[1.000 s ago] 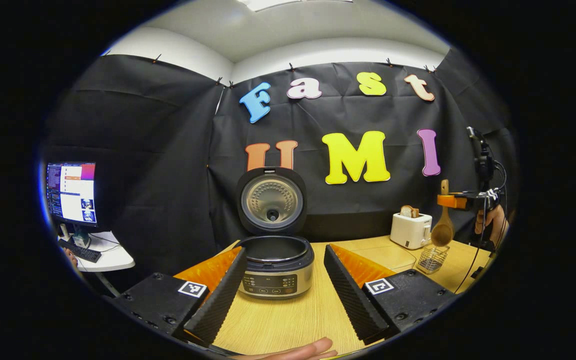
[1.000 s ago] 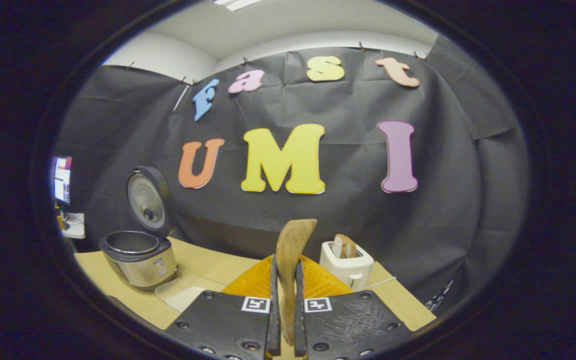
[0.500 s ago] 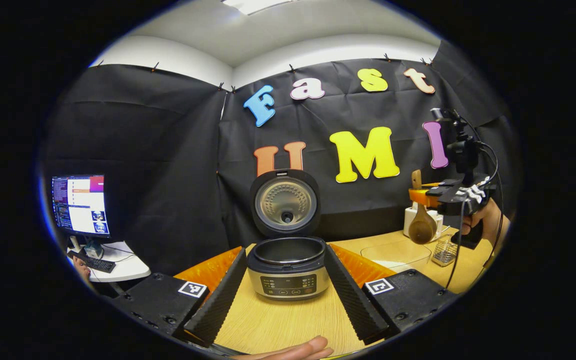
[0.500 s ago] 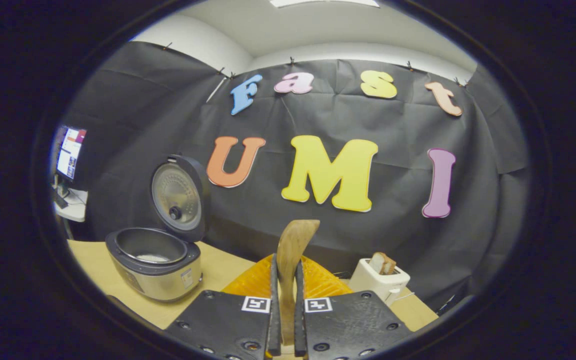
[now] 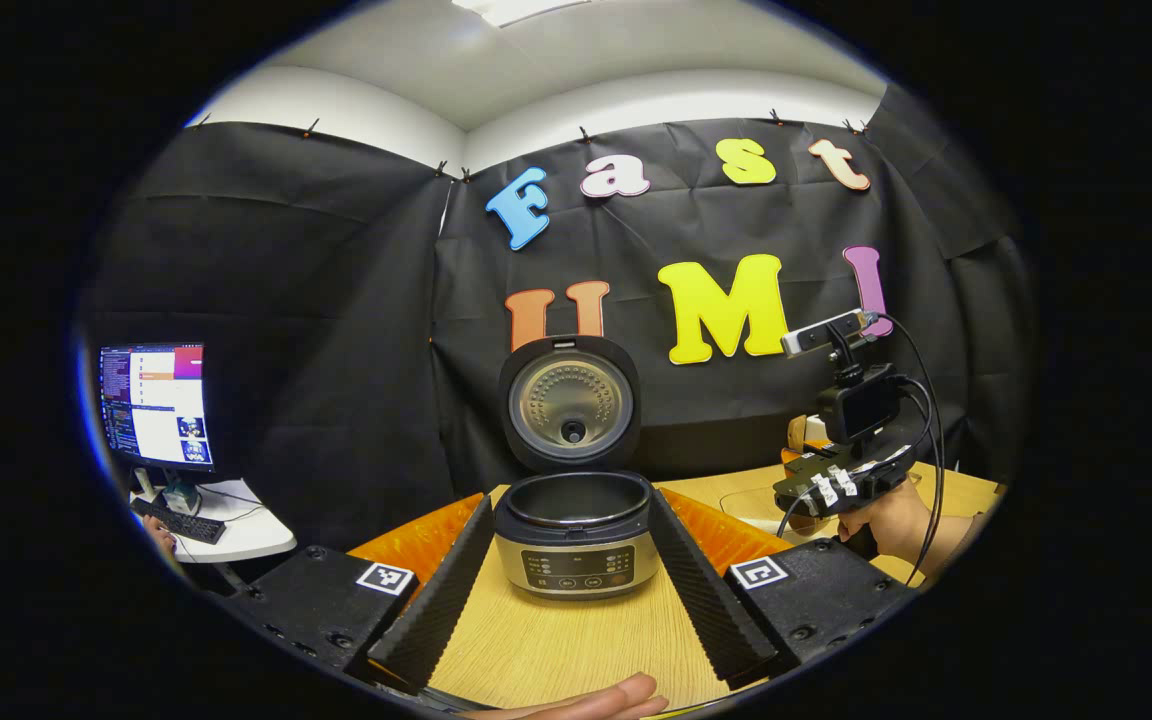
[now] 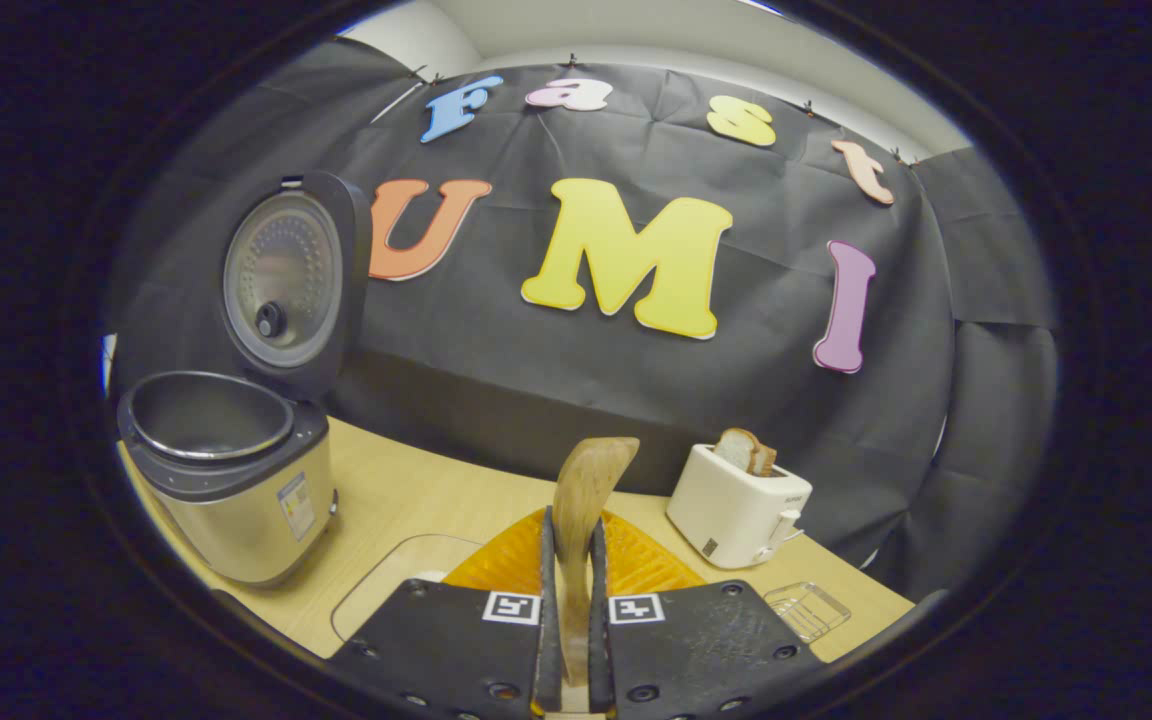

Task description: Close the left gripper, press the button to open the rice cooker; take a wooden spoon from the chopstick holder with the right hand, scoop a spoonful of rice and pour it into the rice cooker, then put the wooden spoon back into the chopstick holder.

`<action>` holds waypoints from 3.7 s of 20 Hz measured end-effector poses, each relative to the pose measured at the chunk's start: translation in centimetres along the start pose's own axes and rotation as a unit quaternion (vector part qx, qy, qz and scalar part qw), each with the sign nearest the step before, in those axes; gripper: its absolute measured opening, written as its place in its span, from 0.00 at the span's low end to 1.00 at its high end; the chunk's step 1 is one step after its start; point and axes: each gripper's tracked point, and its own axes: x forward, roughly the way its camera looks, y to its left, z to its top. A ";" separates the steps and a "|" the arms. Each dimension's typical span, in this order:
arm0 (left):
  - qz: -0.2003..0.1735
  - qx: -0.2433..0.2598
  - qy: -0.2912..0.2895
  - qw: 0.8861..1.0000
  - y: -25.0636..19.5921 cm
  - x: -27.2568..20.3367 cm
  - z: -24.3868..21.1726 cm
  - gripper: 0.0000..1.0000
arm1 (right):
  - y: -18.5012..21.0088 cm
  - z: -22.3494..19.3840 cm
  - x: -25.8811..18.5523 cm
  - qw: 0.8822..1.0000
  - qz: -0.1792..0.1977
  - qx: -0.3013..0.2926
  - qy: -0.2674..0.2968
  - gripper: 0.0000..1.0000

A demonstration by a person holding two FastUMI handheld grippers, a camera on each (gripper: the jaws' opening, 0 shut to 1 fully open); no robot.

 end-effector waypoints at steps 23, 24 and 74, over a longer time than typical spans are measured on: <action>-0.002 -0.023 0.018 1.000 0.9 0.4 -1.0 0.99 | -3.2 -5.7 -2.4 0.925 0.030 0.345 0.155 0.11; -0.005 -0.018 0.017 1.000 0.5 0.3 -0.8 0.99 | -3.5 -6.2 -3.3 0.921 0.040 0.350 0.165 0.10; 0.002 -0.014 0.024 1.000 1.6 0.4 -1.4 0.99 | -5.4 -2.4 -5.3 0.790 0.167 0.559 0.187 0.02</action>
